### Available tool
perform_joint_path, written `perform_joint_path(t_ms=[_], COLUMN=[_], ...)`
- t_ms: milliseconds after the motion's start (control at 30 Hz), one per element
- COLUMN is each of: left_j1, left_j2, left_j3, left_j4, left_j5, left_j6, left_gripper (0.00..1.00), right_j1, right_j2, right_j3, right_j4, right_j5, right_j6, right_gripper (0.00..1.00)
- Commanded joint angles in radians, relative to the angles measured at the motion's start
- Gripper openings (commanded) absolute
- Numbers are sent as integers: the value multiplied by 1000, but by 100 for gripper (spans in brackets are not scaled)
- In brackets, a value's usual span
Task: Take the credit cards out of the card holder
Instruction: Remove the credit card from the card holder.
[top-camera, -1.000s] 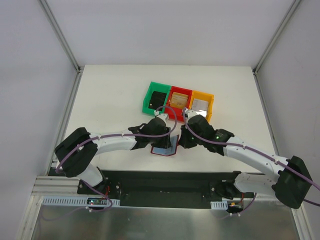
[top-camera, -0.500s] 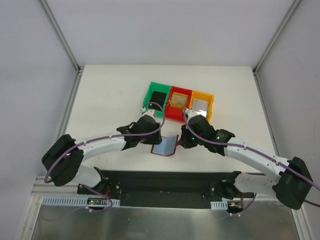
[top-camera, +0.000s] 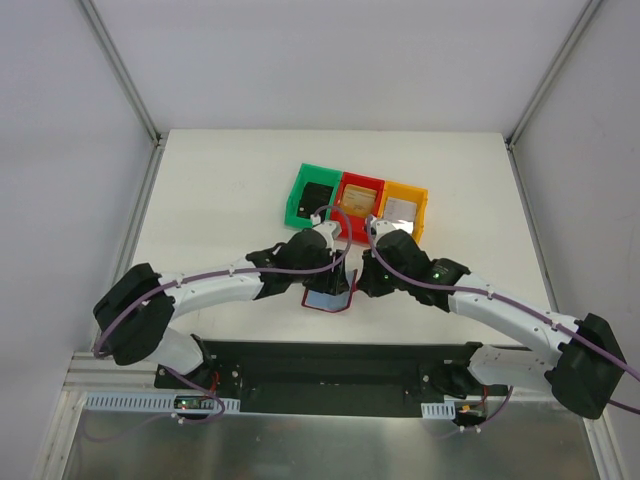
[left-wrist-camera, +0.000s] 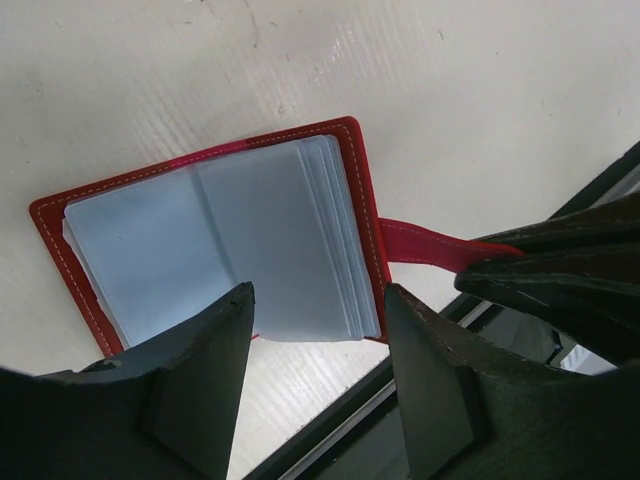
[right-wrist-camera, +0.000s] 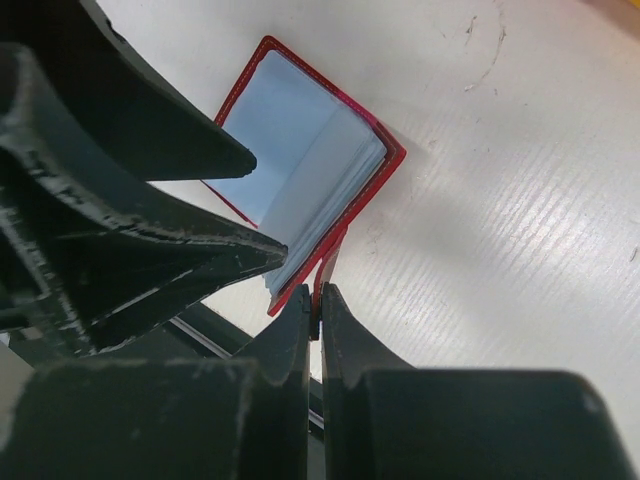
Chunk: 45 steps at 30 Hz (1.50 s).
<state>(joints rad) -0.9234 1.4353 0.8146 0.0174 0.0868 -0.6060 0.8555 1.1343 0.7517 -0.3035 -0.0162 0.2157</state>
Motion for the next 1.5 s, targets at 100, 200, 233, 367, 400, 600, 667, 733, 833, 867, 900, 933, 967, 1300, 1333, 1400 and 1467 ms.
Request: perform_joint_path(t_ms=[100,200,233,367,400,600,667,733,833,867,900,933,967,1300,1333,1400,1467], left_j1=[-6,-5,-5,-5,-6,-6,-6,-8,-5,-5,-5,0,0,35,38,63,87], left_j2=[56,74,79,100,105,134,139,136,128,128,125,122,119,16,-7,-47,-93], left_j3=[17,15,15,18,21,26,21,15,9,9,8,1,-2,-51,-58,-69,-80], left_j4=[1,0,0,-2,-2,0,-2,-5,-46,-65,-77,-86,-95,-155,-163,-178,-191], left_j5=[28,27,25,27,27,24,1,-36,-119,-142,-165,-189,-205,-312,-327,-351,-357], left_j6=[29,32,32,32,32,28,25,20,14,12,9,8,5,-17,-17,-21,-23], left_gripper=[51,49,49,47,47,45,45,44,43,43,43,43,43,49,51,55,57], right_j1=[5,7,7,7,5,7,7,5,7,7,7,5,7,7,7,5,7], right_j2=[-18,-18,-18,-21,-21,-25,-25,-25,-24,-24,-24,-24,-24,-22,-21,-22,-16], right_j3=[51,54,54,55,55,60,61,63,64,63,63,61,61,66,67,69,75], right_j4=[-13,-13,-13,-19,-19,-26,-28,-31,-36,-36,-37,-37,-37,-45,-48,-51,-57], right_j5=[-8,-10,-10,-10,-10,-10,-8,-8,-7,-7,-7,-7,-7,-13,-13,-14,-16], right_j6=[-18,-18,-16,-21,-21,-22,-25,-27,-29,-29,-29,-30,-32,-39,-41,-47,-55], right_gripper=[0,0,0,0,0,0,0,0,0,0,0,0,0,0,0,0,0])
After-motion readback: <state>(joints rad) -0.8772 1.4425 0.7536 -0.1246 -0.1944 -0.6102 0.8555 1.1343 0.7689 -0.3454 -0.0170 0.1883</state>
